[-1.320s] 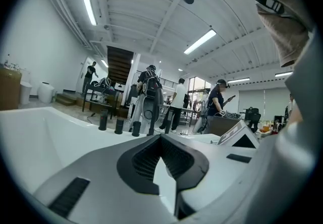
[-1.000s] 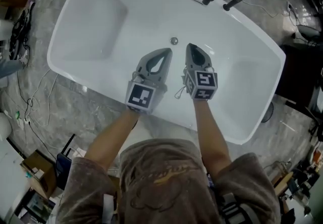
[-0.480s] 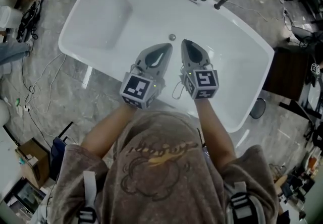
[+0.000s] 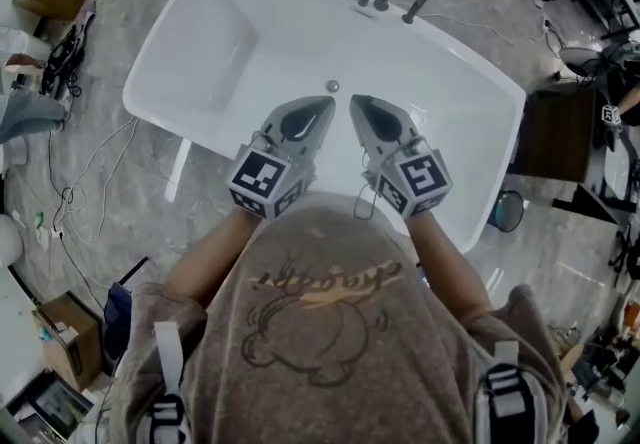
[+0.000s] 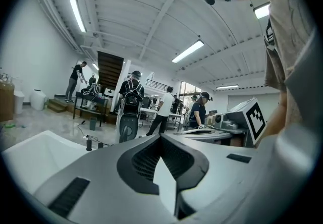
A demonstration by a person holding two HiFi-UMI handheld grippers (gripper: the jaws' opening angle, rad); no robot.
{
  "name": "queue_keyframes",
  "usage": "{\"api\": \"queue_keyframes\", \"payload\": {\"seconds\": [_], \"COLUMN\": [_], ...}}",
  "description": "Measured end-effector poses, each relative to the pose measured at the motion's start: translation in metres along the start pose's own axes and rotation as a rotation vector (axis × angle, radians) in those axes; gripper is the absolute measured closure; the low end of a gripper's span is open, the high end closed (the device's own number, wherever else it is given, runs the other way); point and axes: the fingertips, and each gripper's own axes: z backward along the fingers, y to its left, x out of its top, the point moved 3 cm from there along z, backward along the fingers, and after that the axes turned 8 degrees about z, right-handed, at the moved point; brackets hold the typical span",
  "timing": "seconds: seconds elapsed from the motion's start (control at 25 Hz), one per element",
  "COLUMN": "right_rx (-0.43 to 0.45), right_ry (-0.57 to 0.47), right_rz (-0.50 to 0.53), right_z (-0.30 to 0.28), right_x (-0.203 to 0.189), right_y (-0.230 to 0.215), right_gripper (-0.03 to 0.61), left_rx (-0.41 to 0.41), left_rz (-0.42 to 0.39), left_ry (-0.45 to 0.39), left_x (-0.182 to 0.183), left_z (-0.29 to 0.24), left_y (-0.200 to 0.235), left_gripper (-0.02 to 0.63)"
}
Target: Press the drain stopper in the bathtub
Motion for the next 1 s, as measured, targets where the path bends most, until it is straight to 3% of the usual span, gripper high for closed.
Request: {"api": "queue_keyframes", "payload": {"seconds": [0.48, 0.72, 1.0], "right_rx": [0.183, 0.272, 0.313], "right_ry": [-0.143, -0.193, -0.22], "right_rz": [-0.039, 0.018, 0.054], "right_z": [0.068, 0.085, 0.087], "right_x": [0.031, 0.039, 0.034], "right_y": [0.025, 0.039, 0.045], "right_gripper": [0.58, 0.58, 0.58], "left_rx": [-0.13, -0.137, -0.149], "left_rz": [-0.062, -0.097, -0.112], "left_ry": [0.01, -0.012, -0.019], "left_x": [0.002, 0.009, 0.002], "left_z": [0.033, 0.037, 0.033], "left_y": [-0.053, -0.067, -0.067], "left_gripper": [0.611, 0.611, 0.611]}}
